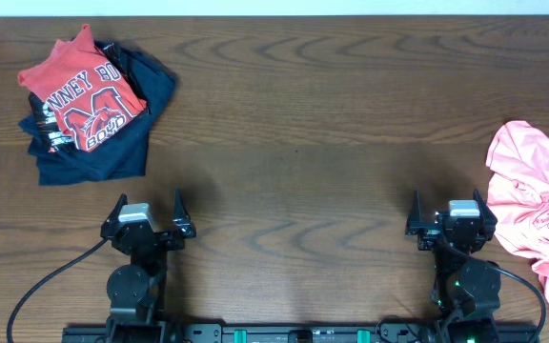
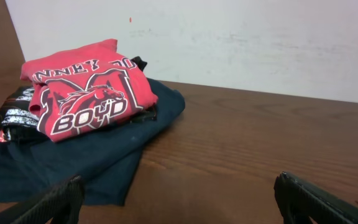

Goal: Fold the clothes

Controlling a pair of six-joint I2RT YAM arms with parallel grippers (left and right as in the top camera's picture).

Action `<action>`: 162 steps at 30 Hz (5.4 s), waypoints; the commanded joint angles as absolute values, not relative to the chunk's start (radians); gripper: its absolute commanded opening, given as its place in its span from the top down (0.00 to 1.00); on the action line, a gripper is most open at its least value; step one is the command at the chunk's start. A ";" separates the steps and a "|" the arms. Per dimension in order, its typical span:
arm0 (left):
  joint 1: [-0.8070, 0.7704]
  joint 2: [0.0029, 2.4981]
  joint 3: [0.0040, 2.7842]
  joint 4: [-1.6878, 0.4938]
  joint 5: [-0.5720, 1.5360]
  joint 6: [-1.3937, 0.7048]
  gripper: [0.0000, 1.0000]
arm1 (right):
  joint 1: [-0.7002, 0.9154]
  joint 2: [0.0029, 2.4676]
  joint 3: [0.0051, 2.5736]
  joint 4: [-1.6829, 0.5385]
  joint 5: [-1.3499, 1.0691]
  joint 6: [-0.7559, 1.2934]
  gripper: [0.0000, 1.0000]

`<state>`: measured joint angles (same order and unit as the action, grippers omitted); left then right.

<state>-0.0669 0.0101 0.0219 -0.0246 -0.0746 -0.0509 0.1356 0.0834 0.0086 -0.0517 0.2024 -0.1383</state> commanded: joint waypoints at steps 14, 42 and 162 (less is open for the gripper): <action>-0.062 0.016 0.006 -0.067 -0.086 -0.065 0.02 | 0.125 0.123 0.006 -0.052 0.206 -0.123 0.01; -0.062 0.976 0.779 -0.601 0.157 -0.140 0.02 | 0.086 1.047 0.837 -0.828 0.161 0.098 0.01; -0.063 1.051 0.808 -0.537 0.176 -0.249 0.02 | -0.241 1.679 0.702 -0.767 0.012 0.294 0.99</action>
